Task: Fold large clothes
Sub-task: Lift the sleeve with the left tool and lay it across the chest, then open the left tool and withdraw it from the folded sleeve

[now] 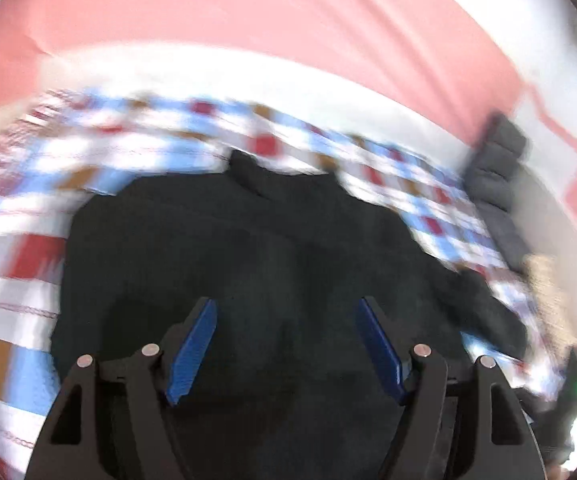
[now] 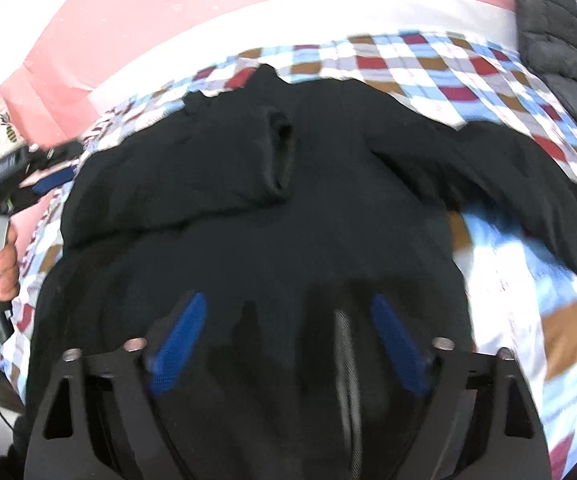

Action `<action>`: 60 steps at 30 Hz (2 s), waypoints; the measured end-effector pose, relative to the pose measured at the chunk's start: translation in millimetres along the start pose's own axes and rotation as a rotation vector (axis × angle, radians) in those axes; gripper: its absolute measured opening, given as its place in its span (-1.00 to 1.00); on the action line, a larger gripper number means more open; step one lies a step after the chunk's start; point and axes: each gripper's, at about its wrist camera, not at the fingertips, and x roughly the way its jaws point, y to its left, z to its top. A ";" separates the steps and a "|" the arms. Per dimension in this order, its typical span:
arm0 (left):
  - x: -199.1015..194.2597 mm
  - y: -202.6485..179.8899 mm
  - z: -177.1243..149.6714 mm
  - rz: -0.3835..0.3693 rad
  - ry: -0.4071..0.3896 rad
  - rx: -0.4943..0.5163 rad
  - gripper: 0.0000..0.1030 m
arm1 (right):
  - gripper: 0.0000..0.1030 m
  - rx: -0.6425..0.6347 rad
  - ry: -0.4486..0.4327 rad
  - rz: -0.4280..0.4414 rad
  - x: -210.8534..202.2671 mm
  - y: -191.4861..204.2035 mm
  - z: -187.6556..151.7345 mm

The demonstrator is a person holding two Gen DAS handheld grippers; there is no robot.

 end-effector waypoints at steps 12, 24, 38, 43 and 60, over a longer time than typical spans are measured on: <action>69.8 131.7 -20.8 0.256 0.118 -0.138 -0.15 | -0.24 -0.034 0.045 -0.020 117.8 26.1 88.4; 24.6 105.7 -32.0 0.265 0.105 -0.084 -0.08 | -0.25 -0.013 0.046 -0.039 76.5 20.0 68.5; -116.6 -19.2 -98.4 0.161 0.039 0.024 -0.07 | -0.22 0.006 -0.080 -0.132 -85.2 -5.0 -22.3; -142.7 -50.4 -126.5 0.137 0.040 0.022 -0.07 | -0.22 0.031 -0.139 -0.191 -125.1 -13.6 -47.9; -173.2 -97.3 -152.8 0.096 0.045 0.063 -0.07 | 0.04 0.093 -0.157 -0.179 -160.4 -31.5 -78.4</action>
